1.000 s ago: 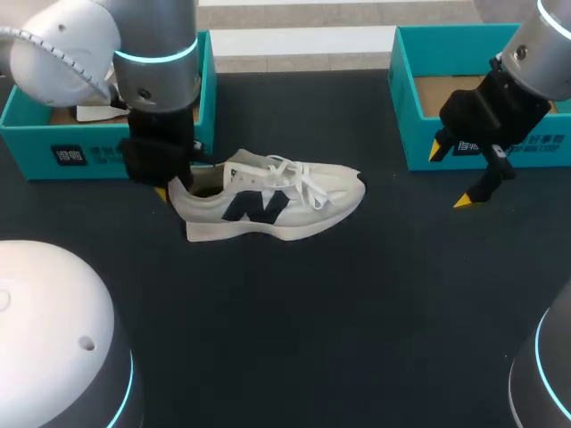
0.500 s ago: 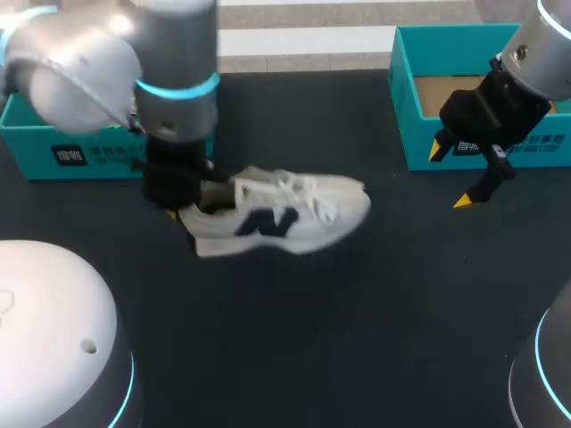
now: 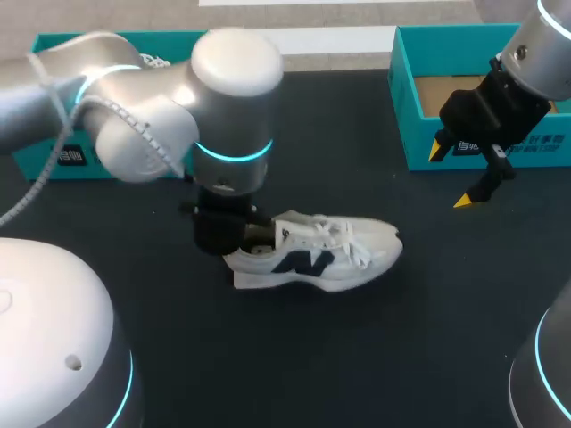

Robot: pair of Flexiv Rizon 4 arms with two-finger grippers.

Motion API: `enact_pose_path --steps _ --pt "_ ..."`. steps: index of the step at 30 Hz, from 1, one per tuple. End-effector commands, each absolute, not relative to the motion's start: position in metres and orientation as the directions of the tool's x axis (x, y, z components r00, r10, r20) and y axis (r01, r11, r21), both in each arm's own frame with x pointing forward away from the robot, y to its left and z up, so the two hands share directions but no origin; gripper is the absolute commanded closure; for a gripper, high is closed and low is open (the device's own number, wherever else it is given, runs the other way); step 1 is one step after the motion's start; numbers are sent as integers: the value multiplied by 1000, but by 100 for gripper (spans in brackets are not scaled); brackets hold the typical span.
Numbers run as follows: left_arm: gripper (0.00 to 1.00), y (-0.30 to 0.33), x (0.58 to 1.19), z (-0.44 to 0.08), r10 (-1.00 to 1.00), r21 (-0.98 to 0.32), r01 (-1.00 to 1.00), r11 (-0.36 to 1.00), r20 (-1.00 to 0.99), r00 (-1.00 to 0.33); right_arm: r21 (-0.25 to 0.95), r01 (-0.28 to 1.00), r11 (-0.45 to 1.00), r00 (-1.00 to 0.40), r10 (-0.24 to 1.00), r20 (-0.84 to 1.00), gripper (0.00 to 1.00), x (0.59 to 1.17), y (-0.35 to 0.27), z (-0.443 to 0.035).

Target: Take the shoe out of the shoebox, open the shoe tongue, remove and reinsert the insole, then place the shoe into the shoebox

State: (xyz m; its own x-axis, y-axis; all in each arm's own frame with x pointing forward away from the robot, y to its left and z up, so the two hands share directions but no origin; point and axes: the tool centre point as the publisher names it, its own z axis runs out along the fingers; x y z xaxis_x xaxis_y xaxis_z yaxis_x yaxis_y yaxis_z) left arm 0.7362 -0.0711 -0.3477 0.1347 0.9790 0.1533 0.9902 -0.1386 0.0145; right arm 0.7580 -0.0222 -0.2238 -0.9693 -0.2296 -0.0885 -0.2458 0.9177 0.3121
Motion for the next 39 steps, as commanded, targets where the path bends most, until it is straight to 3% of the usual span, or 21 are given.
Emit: enact_pose_path --steps 1,22,24,25,26,27,39 --pt "100 -81 734 -366 974 7 988 -155 166 152 311 -246 918 -969 -230 -87 0 759 -22 -225" --pt "100 -74 730 -379 952 0 999 -53 301 51 311 -246 918 -969 -230 -87 0 759 -22 -225" --pt "62 -74 730 -377 953 -9 999 -49 300 49 311 -246 918 -969 -230 -87 0 759 -22 -225" --pt "51 -74 730 -375 954 -8 999 -46 295 46 311 -246 918 -969 -230 -87 0 759 -22 -225" --pt "18 -74 729 -373 953 -13 999 -49 298 50 311 -246 918 -969 -230 -87 0 759 -22 -225" --pt "3 -74 729 -372 956 -21 999 -49 289 53 311 -246 918 -969 -230 -87 0 759 -22 -225" --pt "0 -57 732 -330 995 -131 990 -56 72 66 311 -246 918 -969 -230 -87 0 759 -22 -225"
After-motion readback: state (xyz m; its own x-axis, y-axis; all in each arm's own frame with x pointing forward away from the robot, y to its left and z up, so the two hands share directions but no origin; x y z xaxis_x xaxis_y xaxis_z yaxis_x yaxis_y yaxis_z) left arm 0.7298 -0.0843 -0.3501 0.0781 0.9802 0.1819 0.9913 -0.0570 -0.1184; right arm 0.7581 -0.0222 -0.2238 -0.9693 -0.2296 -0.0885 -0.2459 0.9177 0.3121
